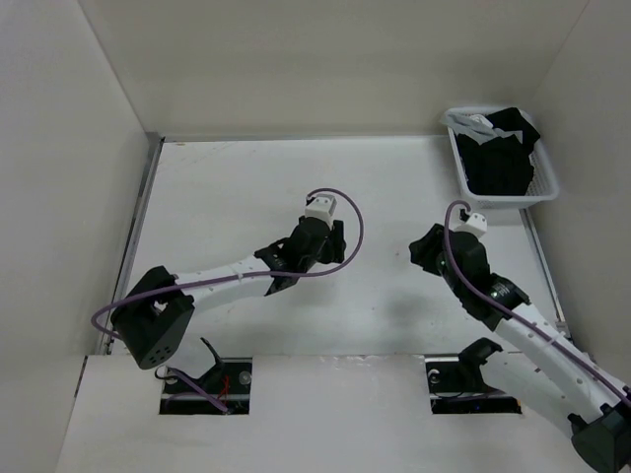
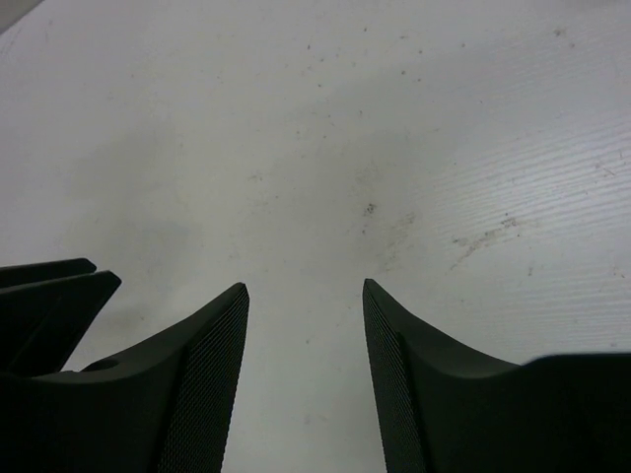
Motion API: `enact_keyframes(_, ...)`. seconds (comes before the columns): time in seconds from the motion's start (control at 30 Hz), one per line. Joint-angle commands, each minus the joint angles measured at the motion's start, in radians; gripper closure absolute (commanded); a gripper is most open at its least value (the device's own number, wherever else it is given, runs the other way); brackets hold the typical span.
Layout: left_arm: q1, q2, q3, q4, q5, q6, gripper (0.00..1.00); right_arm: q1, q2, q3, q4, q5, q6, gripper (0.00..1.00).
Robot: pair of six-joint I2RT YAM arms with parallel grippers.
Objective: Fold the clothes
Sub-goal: Grab the tank top from the pile
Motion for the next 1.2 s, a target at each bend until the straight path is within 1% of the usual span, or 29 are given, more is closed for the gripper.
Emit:
enact_keyframes(0.0,0.011,0.002,0.048,0.041,0.042,-0.01,0.49,-0.032,0.015,0.008,0.095,-0.005,-0.029,0.49)
enact_keyframes(0.07,0.017,0.016,0.044,0.065,0.05,-0.011,0.49,-0.061,0.032,0.01,0.118,-0.025,-0.034,0.61)
enact_keyframes(0.13,0.017,0.032,0.041,0.1,0.058,-0.004,0.51,-0.096,0.052,0.011,0.146,-0.049,-0.035,0.77)
enact_keyframes(0.2,0.007,0.04,0.039,0.14,0.064,0.007,0.6,-0.139,0.08,0.024,0.17,-0.071,-0.032,0.93)
enact_keyframes(0.23,-0.001,0.04,0.035,0.163,0.067,0.015,0.67,-0.157,0.093,0.033,0.178,-0.071,-0.032,0.97)
enact_keyframes(0.27,-0.007,0.04,0.03,0.189,0.068,0.025,0.77,-0.188,0.116,0.051,0.19,-0.068,-0.035,1.0)
enact_keyframes(0.3,-0.015,0.04,0.021,0.218,0.065,0.039,0.85,-0.228,0.142,0.073,0.207,-0.063,-0.043,1.0)
enact_keyframes(0.33,-0.019,0.037,0.01,0.249,0.059,0.047,0.9,-0.277,0.17,0.1,0.232,-0.071,-0.047,1.0)
enact_keyframes(0.4,-0.022,0.029,-0.013,0.288,0.059,0.052,0.93,-0.366,0.242,0.16,0.307,-0.084,-0.078,1.0)
enact_keyframes(0.5,-0.01,0.017,-0.054,0.317,0.059,0.041,0.92,-0.49,0.403,0.29,0.379,-0.094,-0.124,1.0)
enact_keyframes(0.57,0.001,0.02,-0.079,0.346,0.058,0.035,0.88,-0.559,0.521,0.385,0.399,-0.077,-0.141,0.97)
enact_keyframes(0.63,0.011,0.029,-0.094,0.364,0.062,0.026,0.79,-0.636,0.653,0.489,0.417,-0.071,-0.156,0.92)
enact_keyframes(0.73,0.016,0.033,-0.105,0.372,0.065,0.018,0.64,-0.723,0.872,0.677,0.399,-0.086,-0.179,0.76)
enact_keyframes(0.8,0.022,0.04,-0.111,0.384,0.064,0.015,0.58,-0.756,0.987,0.787,0.352,-0.098,-0.199,0.65)
enact_keyframes(0.9,0.039,0.052,-0.114,0.39,0.07,0.003,0.54,-0.786,1.096,0.886,0.3,-0.117,-0.205,0.54)
enact_keyframes(1.0,0.051,0.065,-0.114,0.397,0.075,-0.002,0.54,-0.8,1.166,0.932,0.301,-0.14,-0.216,0.47)
enact_keyframes(1.1,0.056,0.08,-0.111,0.409,0.085,-0.01,0.54,-0.806,1.225,0.973,0.301,-0.167,-0.219,0.45)
enact_keyframes(1.17,0.056,0.088,-0.108,0.416,0.102,-0.011,0.54,-0.811,1.261,0.995,0.301,-0.206,-0.216,0.48)
